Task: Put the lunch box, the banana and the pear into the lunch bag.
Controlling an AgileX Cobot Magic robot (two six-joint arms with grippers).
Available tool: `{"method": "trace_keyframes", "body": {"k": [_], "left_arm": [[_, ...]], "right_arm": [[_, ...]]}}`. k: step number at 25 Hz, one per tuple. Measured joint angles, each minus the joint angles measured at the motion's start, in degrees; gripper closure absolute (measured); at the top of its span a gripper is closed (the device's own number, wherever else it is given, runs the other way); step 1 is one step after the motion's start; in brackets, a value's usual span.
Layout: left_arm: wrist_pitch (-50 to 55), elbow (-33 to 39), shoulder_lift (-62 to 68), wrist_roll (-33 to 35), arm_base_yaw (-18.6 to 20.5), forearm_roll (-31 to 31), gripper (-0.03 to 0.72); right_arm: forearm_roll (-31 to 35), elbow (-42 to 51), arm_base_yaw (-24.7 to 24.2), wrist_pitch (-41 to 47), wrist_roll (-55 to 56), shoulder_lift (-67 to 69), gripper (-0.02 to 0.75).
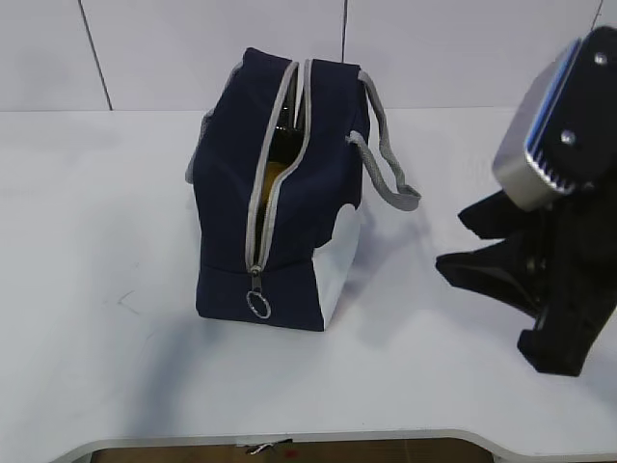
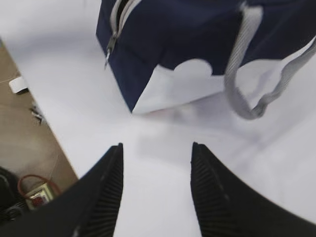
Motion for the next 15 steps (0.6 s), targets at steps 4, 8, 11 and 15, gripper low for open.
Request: {"method": "trace_keyframes", "body": {"k": [4, 8, 11, 15], "left_arm": [[0.0, 0.0, 0.0, 0.0, 0.0, -0.4, 0.435], [0.0, 0.0, 0.0, -0.1, 0.0, -0.7, 0.435], [0.0, 0.0, 0.0, -0.1, -0.1, -0.8, 0.435], [0.0, 0.0, 0.0, -0.1, -0.1, -0.8, 0.435]], "right_arm": [[4.1, 1.2, 0.0, -1.1, -0.7, 1.2, 0.365], [11.7, 1.3, 0.0, -3.1, -2.4, 4.2, 0.365], [16.7, 1.3, 1.8, -3.2, -7.5, 7.6, 0.366], [20.9, 1.3, 8.0, -10.0, -10.1, 12.3, 0.366]]}}
